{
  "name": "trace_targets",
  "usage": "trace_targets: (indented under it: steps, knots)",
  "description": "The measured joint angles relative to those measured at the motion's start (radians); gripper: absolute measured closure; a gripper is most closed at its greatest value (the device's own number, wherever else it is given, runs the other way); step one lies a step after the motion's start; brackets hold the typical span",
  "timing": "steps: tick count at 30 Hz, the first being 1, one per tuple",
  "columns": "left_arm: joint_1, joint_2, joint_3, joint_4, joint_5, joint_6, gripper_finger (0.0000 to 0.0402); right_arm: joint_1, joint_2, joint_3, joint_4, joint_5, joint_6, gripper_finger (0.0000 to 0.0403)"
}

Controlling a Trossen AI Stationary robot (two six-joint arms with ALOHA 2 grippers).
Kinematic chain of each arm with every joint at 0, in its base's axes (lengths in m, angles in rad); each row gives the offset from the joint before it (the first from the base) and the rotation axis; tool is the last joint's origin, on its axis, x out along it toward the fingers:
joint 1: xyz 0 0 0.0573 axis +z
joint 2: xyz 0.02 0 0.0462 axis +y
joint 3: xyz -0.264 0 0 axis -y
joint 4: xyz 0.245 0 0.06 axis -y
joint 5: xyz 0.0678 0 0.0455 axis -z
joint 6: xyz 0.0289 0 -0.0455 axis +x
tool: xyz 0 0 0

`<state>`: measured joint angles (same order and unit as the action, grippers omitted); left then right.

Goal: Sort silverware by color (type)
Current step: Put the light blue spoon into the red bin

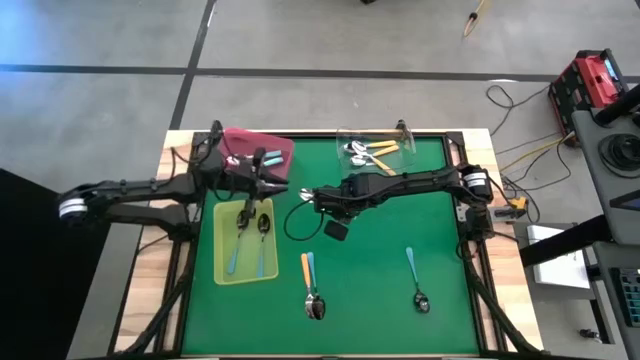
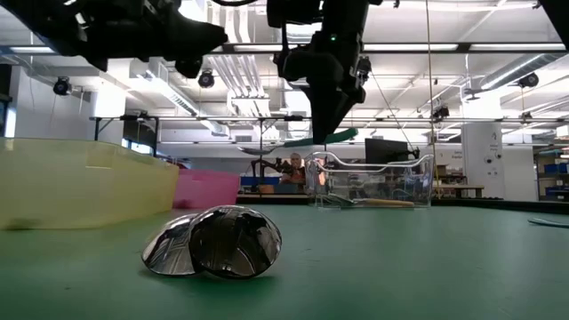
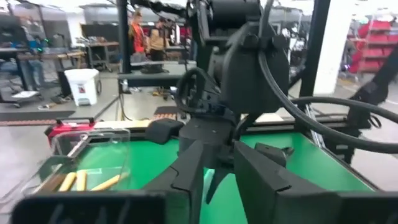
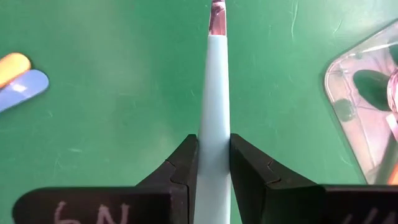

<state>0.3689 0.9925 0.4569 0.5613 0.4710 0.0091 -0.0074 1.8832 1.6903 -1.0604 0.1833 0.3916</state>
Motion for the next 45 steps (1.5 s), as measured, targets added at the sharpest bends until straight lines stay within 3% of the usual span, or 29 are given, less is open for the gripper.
trace_targets:
  steps: [11,19,29,39,45]
  knots:
    - [-0.034,0.190,0.040,-0.005,-0.001,0.072,0.0248,0.005,0.000,-0.001,-0.042,-0.008,-0.002,0.0343]
    - [-0.087,0.350,0.097,-0.006,-0.086,0.150,0.0243,0.005,0.000,0.006,-0.042,-0.008,-0.002,0.0343]
    - [-0.109,0.519,0.166,-0.010,-0.088,0.188,0.0241,0.005,0.000,0.006,-0.041,-0.034,-0.001,0.0343]
    - [-0.157,0.627,0.277,-0.084,-0.123,0.254,0.0199,0.002,0.000,0.006,-0.041,-0.034,-0.008,0.0343]
    - [-0.157,0.681,0.319,-0.114,-0.172,0.271,0.0194,0.002,0.000,0.006,-0.042,-0.034,-0.008,0.0343]
